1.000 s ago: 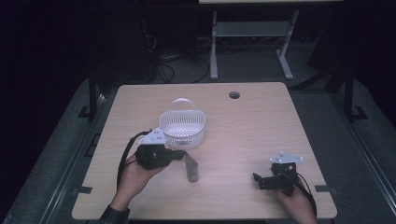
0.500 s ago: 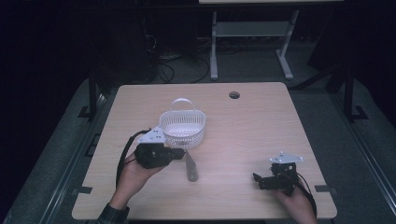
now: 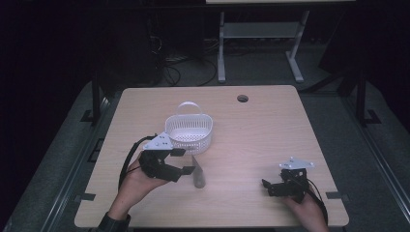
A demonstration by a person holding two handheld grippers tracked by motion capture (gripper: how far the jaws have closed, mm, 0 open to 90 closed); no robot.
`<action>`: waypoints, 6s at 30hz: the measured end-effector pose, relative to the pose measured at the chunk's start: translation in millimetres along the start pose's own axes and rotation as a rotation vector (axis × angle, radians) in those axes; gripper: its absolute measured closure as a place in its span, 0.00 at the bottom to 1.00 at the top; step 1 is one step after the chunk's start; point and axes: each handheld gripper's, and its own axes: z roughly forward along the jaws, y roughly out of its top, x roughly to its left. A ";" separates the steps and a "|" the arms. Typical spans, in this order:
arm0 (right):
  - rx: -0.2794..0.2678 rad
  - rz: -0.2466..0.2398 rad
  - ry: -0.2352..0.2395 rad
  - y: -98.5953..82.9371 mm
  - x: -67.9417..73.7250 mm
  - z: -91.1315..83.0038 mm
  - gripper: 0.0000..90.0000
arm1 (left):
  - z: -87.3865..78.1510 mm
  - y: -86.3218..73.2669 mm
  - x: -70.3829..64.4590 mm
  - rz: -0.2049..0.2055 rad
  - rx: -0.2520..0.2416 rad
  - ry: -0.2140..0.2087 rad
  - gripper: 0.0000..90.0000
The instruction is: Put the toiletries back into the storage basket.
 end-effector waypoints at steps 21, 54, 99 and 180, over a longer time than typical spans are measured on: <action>0.000 0.000 0.000 0.0 0.0 0.0 0.01 | 17.6 11.6 -10.0 0.013 0.034 0.008 0.17; 0.000 0.002 0.001 0.0 0.1 -0.1 0.01 | 41.1 13.0 -12.9 0.000 0.059 0.005 0.32; -0.001 0.001 0.000 -0.4 0.6 -0.5 0.01 | 10.0 7.3 11.9 -0.051 0.044 0.052 0.33; -0.001 0.002 0.000 -0.4 0.6 -0.5 0.01 | -48.0 46.1 62.7 -0.089 -0.048 0.163 0.33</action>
